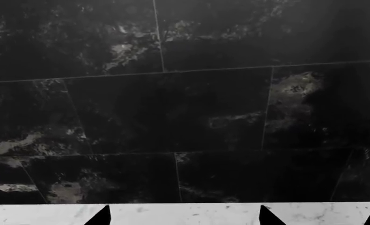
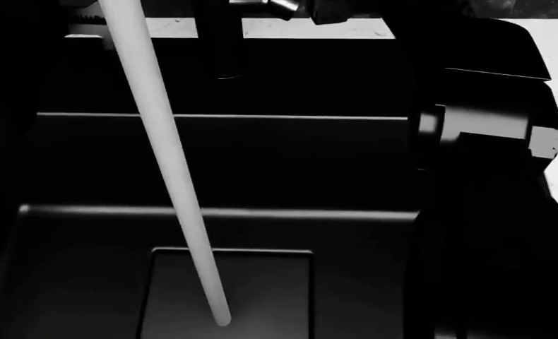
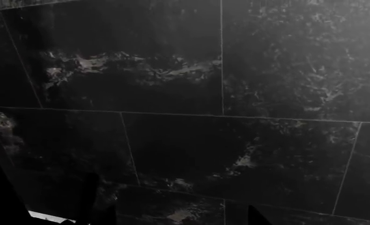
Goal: Pick the eggplants and mangos from the sink and place them in one bowl. Place the bell pepper in the other bowl. Then turn off the sink faucet.
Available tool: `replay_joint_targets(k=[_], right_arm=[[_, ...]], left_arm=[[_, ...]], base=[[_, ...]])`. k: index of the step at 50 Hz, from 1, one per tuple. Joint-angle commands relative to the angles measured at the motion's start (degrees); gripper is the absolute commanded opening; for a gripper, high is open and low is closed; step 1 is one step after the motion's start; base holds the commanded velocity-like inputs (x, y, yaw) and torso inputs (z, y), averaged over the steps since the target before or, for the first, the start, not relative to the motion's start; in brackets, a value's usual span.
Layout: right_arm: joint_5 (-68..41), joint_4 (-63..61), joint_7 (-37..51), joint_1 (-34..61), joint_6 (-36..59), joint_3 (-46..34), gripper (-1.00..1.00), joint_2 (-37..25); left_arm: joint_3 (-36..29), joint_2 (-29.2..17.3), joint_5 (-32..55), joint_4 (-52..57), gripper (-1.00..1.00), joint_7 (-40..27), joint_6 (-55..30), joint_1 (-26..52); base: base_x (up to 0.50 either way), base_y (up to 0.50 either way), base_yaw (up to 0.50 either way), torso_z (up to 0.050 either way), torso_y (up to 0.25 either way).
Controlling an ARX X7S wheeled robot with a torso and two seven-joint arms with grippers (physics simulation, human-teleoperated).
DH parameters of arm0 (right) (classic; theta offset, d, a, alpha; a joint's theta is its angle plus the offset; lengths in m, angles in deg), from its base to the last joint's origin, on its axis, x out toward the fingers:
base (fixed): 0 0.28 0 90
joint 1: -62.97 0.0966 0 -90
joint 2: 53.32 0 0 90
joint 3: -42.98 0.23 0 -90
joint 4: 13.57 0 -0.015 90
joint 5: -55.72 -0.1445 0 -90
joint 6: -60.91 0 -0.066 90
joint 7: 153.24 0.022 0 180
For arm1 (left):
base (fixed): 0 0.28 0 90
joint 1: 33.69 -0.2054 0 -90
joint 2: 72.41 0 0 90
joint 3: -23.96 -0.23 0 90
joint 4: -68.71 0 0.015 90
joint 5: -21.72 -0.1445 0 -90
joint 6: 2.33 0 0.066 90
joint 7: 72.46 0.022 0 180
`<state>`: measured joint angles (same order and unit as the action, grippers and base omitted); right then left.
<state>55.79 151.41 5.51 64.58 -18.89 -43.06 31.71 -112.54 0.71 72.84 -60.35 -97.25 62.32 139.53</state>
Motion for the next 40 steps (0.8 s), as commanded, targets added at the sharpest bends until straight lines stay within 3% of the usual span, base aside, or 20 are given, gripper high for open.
replay_joint_targets(k=[1,29,40], right_arm=[[-0.36,-0.01,-2.08,0.53,0.04,-0.36,1.0,0.52],[-0.42,0.0,-4.88,0.83,0.77,-0.63,1.0,4.17],[0.06,0.0,-0.43,1.09,0.97,-0.3,1.0,2.68]], left_arm=[[0.35,-0.84,0.83,0.89,1.0,-0.15,-1.06,-0.31],[-0.3,-1.22,0.0,-0.49,1.0,1.62,0.06,-1.35],[-0.12,-1.91,0.45,1.58,1.0,0.81,-0.66,-1.67]], base=[[0.0,0.0,0.0,0.0,0.0],[0.0,0.0,0.0,0.0,0.0],[0.0,0.0,0.0,0.0,0.0]])
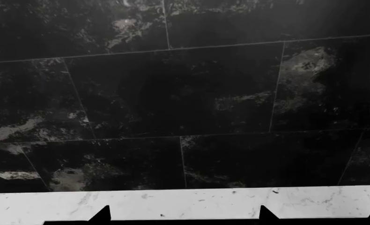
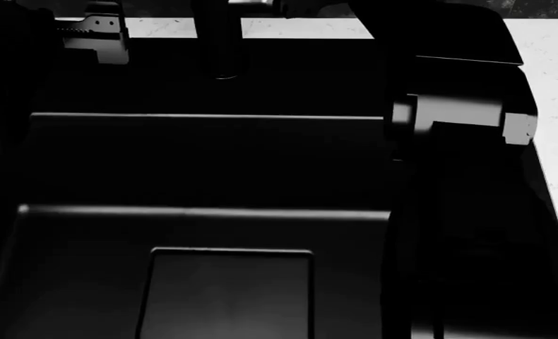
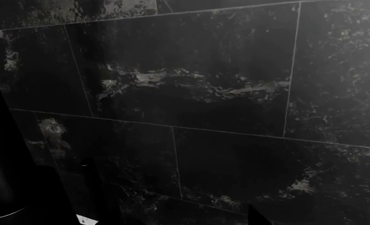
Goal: Pick the eggplants and mangos from the sink and place them in one bowl. Place the bell pepper in the other bowl. Then turn off the sink faucet.
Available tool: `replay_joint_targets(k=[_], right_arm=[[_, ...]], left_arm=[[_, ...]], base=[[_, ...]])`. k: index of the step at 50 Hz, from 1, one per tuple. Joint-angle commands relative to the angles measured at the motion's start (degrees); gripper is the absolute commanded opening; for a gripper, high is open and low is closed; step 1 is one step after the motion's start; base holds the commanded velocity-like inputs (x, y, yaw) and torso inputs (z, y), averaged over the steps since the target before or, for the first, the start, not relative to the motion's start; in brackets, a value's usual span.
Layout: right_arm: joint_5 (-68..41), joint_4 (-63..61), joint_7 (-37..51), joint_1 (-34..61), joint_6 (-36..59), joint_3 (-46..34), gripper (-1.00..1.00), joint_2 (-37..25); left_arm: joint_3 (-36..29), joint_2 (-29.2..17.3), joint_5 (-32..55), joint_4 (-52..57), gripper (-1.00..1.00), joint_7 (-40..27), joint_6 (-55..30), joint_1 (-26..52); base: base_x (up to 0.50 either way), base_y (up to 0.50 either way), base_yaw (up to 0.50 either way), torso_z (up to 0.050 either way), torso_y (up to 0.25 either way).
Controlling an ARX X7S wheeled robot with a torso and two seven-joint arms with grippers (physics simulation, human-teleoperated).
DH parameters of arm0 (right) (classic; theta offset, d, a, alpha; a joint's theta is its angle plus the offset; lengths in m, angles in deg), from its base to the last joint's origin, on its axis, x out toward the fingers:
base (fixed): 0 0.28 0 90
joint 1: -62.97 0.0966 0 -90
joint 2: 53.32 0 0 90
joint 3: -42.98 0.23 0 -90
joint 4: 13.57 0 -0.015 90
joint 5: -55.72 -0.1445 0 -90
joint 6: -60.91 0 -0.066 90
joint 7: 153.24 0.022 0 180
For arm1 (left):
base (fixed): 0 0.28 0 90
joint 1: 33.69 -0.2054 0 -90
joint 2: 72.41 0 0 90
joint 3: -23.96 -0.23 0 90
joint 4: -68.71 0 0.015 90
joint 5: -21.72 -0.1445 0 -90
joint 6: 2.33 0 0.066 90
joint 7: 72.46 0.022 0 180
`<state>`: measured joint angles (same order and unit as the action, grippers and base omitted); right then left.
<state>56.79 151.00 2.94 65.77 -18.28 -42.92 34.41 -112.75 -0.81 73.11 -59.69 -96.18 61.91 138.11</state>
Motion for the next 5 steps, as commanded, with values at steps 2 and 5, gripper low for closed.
replay_joint_targets(k=[2,5], right_arm=[[-0.99,0.41,3.64,-0.4,0.63,-0.31,1.0,-0.84],[-0.93,0.41,4.21,-0.49,0.28,-0.41,1.0,-1.62]], left_arm=[[0.1,-0.39,0.18,0.98,1.0,-0.24,-0.16,-0.34],[0.11,-0.29,0.21,1.05,1.0,-0.33,-0.21,-0.33]], base=[[0.0,0.0,0.0,0.0,0.0],[0.0,0.0,0.0,0.0,0.0]])
